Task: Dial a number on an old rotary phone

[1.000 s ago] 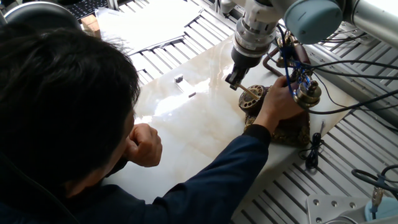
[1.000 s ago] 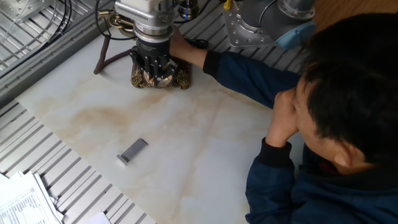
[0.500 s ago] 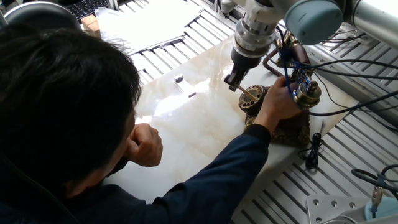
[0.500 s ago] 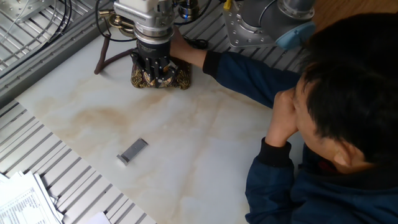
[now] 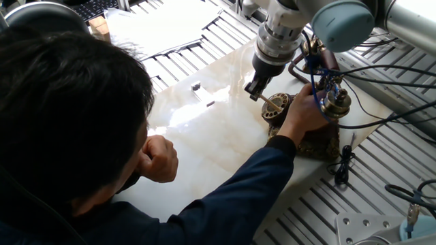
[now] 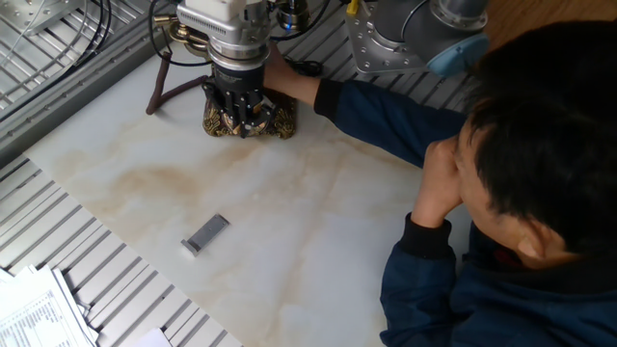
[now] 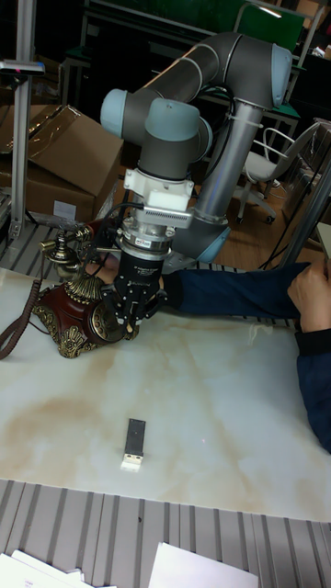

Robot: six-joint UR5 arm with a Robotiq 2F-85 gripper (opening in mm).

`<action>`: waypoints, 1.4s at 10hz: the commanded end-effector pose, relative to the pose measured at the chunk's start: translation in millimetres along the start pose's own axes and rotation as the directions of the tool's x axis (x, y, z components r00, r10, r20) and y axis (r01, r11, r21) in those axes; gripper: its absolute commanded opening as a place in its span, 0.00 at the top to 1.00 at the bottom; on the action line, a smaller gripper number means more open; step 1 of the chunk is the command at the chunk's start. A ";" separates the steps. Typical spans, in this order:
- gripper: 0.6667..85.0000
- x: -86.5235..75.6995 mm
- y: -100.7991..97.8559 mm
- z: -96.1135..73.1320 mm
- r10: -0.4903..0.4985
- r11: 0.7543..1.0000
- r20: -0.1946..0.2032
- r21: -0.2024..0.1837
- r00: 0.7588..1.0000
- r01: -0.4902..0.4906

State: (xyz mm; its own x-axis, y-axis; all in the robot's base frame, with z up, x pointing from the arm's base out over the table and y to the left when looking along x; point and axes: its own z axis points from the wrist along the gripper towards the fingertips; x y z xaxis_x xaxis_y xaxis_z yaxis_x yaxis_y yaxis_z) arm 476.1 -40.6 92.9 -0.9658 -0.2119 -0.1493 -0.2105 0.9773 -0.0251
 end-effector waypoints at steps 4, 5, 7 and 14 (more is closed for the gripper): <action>0.98 -3.3 5.6 3.2 0.016 1.000 0.013 -0.005 1.000 -0.016; 0.98 -4.9 6.7 4.8 0.020 1.000 0.017 -0.004 1.000 -0.020; 0.98 -7.9 7.4 7.4 0.028 1.000 0.022 0.003 0.999 -0.028; 0.98 -15.0 -12.0 20.4 0.105 0.985 0.071 0.133 0.992 -0.114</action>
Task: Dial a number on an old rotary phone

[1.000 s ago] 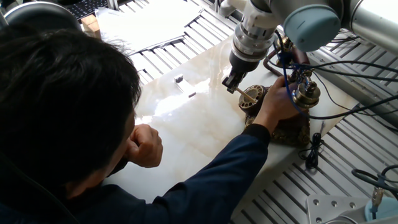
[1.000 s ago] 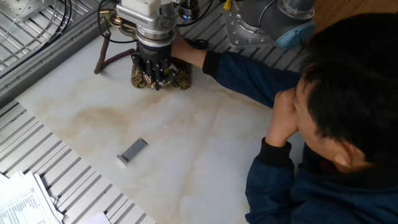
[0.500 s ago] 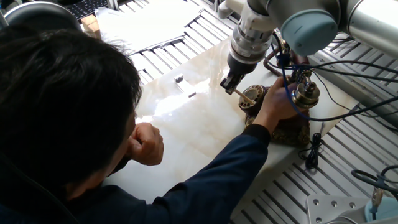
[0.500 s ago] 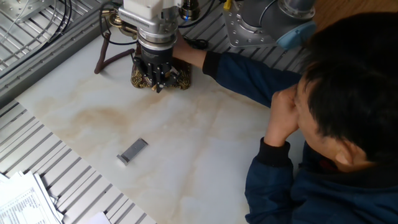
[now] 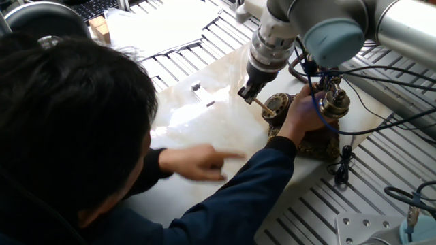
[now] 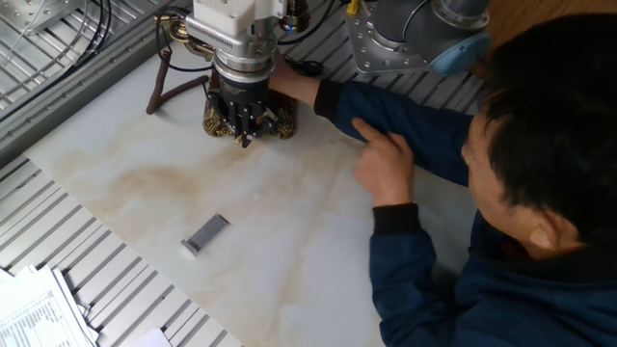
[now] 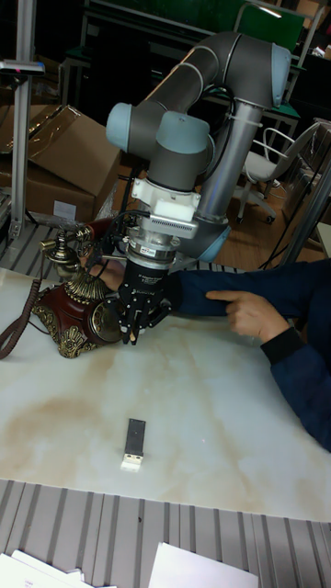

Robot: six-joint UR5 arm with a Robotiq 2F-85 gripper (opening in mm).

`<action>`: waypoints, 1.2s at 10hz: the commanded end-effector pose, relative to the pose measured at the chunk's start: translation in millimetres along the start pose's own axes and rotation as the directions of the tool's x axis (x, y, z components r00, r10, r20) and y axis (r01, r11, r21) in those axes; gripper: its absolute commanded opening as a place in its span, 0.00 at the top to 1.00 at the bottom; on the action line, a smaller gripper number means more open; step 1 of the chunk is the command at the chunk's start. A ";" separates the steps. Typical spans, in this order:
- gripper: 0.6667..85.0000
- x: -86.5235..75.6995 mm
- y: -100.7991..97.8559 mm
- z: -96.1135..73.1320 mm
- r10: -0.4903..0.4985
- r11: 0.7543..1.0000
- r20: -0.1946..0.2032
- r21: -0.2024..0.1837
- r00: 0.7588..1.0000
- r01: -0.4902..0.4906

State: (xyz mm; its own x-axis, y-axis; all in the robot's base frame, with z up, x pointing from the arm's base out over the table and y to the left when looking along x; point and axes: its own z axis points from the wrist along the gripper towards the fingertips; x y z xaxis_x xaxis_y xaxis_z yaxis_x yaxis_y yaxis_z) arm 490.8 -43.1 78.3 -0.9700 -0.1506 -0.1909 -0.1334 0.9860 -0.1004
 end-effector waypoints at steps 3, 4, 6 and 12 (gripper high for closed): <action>0.98 -17.3 -14.1 7.4 0.072 0.993 0.078 0.086 0.994 -0.079; 0.98 -21.7 -13.6 11.5 0.084 0.991 0.101 0.100 0.991 -0.094; 0.98 -28.6 -12.8 22.1 0.086 0.988 0.131 0.114 0.988 -0.101; 0.98 -4.5 -0.8 -3.2 0.040 0.992 -0.060 0.119 0.997 -0.033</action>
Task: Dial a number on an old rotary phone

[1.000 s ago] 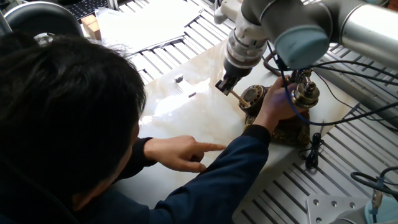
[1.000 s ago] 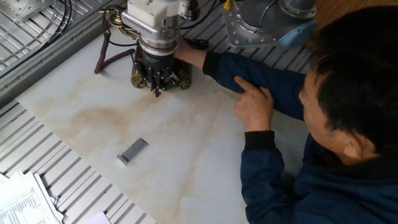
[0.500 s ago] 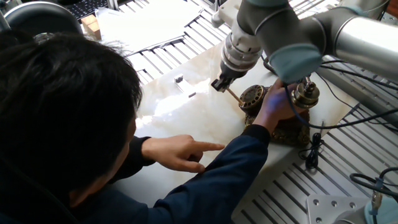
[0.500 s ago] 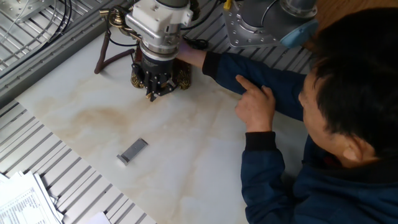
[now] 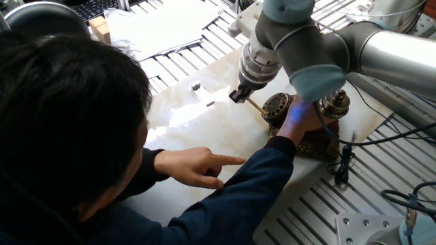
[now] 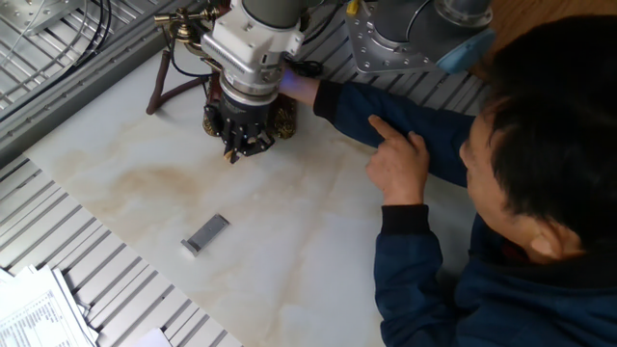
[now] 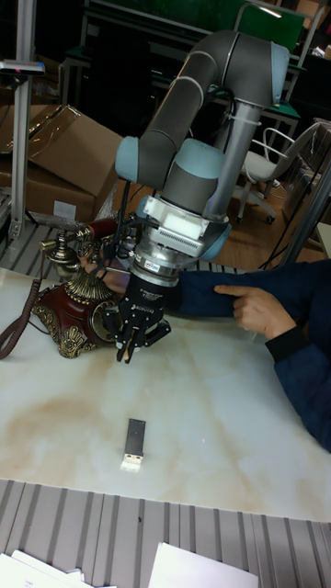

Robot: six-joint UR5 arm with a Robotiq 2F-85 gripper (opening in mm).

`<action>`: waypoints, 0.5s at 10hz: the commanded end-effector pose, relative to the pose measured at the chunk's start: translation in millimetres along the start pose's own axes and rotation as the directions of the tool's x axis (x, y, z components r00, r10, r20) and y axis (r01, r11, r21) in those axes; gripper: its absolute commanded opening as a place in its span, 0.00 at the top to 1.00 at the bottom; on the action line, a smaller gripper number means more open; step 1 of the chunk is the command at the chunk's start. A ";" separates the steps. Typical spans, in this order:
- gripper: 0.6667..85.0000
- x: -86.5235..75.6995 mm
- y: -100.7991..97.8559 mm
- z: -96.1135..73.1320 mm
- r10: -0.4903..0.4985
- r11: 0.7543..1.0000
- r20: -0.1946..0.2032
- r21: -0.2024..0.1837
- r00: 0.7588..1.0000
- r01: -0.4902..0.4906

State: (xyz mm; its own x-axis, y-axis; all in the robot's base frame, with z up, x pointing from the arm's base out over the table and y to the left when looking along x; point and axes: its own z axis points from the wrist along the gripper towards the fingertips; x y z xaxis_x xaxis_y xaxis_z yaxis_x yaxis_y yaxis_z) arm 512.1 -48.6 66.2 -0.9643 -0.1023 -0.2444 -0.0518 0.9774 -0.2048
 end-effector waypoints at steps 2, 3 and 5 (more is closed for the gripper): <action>0.98 2.8 5.1 -44.5 -0.034 0.999 -0.132 -0.031 0.991 0.030; 0.98 -0.2 0.7 -47.7 -0.052 0.998 -0.134 -0.048 0.990 0.046; 0.98 -11.3 -15.1 -49.3 -0.101 0.993 -0.122 -0.068 0.987 0.094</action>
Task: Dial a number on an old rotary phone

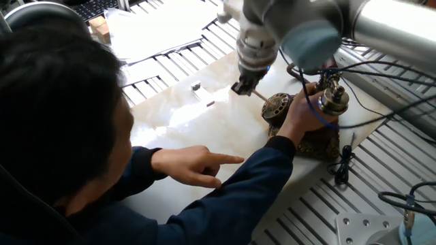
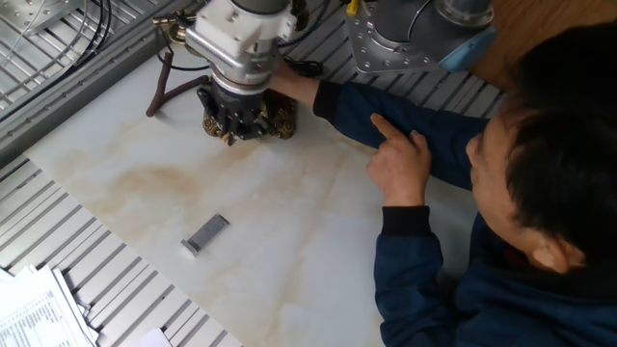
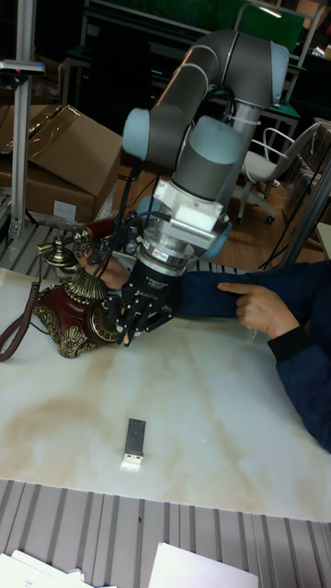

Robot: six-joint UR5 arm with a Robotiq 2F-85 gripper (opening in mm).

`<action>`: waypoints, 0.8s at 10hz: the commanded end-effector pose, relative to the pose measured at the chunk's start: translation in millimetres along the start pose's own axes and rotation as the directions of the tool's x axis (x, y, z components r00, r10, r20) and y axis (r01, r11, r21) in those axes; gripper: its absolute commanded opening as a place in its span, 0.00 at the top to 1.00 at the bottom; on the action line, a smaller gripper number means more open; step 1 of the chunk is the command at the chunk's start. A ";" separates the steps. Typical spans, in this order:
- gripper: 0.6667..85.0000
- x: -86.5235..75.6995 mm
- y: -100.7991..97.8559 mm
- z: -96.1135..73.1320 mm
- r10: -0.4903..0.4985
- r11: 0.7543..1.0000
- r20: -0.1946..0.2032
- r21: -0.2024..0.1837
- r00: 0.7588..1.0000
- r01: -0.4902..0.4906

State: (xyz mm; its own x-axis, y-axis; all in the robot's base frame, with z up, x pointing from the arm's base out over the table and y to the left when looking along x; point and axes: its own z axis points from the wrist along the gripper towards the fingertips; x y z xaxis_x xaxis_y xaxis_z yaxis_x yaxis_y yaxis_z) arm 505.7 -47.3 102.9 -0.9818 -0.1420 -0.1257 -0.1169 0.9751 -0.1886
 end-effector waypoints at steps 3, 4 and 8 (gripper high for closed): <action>0.98 -24.3 -35.4 -7.9 -0.137 0.988 0.012 -0.073 0.990 0.138; 0.98 -29.3 -41.7 -3.6 -0.133 0.988 0.017 -0.079 0.991 0.134; 0.98 -40.6 -52.7 4.2 -0.181 0.977 0.032 -0.113 0.983 0.183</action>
State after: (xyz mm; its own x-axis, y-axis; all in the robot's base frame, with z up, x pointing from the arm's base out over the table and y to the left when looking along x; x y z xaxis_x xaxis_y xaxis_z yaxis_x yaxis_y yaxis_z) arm 540.4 -84.3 114.8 -0.9540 -0.2789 -0.1102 -0.2654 0.9563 -0.1226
